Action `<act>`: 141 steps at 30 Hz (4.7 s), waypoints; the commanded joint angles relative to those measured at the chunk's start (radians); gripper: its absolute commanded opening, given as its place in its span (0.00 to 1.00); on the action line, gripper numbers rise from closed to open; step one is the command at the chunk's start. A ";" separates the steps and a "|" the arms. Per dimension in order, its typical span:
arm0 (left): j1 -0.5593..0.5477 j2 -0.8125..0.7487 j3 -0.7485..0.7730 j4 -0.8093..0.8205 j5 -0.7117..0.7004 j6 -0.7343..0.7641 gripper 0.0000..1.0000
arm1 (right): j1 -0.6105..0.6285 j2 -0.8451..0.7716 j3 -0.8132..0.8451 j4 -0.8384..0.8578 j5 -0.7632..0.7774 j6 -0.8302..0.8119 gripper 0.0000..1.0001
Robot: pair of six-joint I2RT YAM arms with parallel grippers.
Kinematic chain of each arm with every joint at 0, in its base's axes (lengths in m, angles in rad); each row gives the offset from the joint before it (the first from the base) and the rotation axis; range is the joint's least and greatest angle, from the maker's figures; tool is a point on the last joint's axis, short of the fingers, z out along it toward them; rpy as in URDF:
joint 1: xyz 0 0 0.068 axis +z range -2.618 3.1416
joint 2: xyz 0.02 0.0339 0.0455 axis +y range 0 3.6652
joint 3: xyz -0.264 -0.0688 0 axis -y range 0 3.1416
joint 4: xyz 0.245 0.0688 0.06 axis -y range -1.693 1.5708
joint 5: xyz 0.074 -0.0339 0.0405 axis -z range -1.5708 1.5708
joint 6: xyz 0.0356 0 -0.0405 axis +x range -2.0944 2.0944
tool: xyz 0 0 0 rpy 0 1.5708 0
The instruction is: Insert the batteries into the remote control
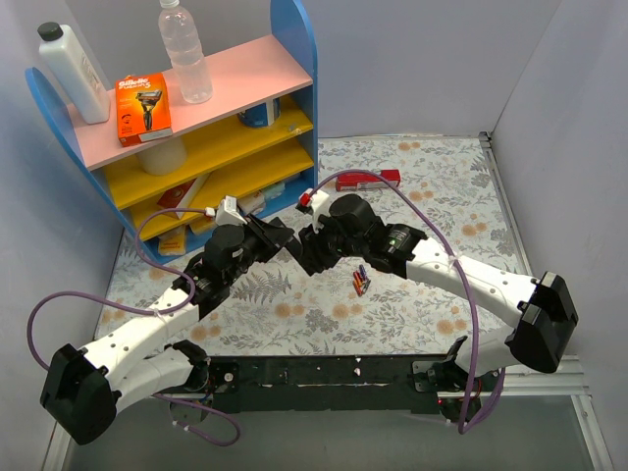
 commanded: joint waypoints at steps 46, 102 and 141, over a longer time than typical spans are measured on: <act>0.229 -0.045 0.021 0.086 -0.114 0.022 0.00 | -0.003 -0.084 -0.144 -0.144 -0.120 -0.106 0.31; 0.229 -0.540 -0.242 -0.014 0.286 0.240 0.00 | -0.150 0.091 -0.041 -0.315 0.322 0.251 0.46; 0.227 -0.509 -0.264 0.052 0.386 0.214 0.00 | -0.302 0.303 -0.083 -0.173 0.265 0.225 0.25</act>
